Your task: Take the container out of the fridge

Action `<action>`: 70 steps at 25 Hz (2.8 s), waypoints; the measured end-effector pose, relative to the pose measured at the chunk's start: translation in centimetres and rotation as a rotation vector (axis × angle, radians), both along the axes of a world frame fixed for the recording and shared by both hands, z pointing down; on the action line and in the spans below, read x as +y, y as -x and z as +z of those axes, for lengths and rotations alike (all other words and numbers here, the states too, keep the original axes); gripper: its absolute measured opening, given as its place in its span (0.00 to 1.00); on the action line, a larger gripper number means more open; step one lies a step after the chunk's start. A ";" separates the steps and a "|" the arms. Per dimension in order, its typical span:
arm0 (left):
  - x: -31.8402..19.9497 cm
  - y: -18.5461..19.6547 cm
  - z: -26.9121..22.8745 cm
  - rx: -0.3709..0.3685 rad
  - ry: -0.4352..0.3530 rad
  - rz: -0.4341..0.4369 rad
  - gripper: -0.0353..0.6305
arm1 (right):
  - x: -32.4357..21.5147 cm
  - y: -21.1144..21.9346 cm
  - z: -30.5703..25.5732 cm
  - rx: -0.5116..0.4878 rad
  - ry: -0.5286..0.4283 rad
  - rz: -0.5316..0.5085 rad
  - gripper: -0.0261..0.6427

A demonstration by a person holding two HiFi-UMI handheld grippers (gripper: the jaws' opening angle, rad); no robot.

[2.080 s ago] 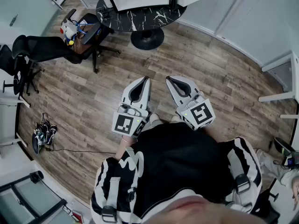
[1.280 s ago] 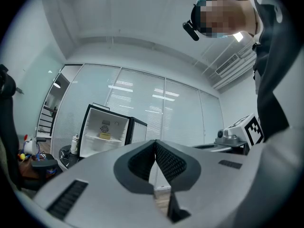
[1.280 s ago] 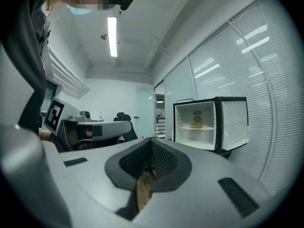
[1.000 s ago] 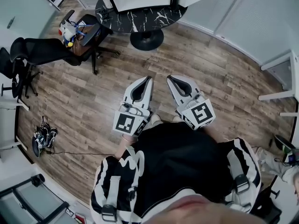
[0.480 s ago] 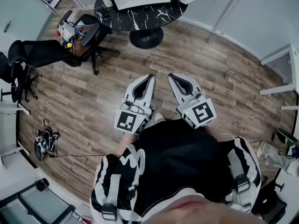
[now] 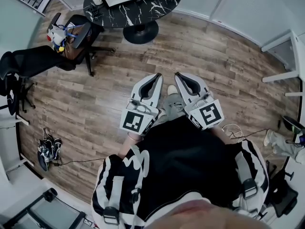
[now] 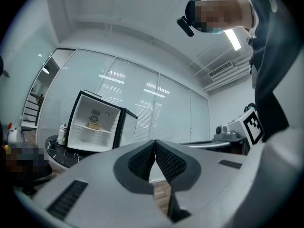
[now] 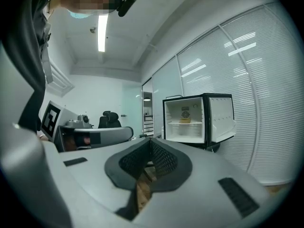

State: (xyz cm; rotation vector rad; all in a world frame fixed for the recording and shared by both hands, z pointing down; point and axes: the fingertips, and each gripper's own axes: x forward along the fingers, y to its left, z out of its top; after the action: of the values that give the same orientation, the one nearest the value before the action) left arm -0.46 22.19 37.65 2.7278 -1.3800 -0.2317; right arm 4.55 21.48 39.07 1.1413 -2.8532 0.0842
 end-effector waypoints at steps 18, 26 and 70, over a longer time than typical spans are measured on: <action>-7.9 2.6 -1.0 -0.023 -0.021 -0.118 0.07 | -9.2 2.7 -1.3 -0.042 -0.024 -0.105 0.06; -13.7 2.1 -1.0 0.009 -0.011 -0.113 0.07 | -15.1 2.4 -1.1 -0.033 -0.008 -0.108 0.06; -26.5 0.4 -0.5 -0.029 0.012 -0.261 0.07 | -29.0 0.4 -0.1 -0.086 0.027 -0.233 0.06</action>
State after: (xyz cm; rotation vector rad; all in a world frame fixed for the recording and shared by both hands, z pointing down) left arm -0.87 -4.30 37.19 2.5452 -1.7384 -0.1984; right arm 4.10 -7.50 39.01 0.8118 -3.0263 0.1620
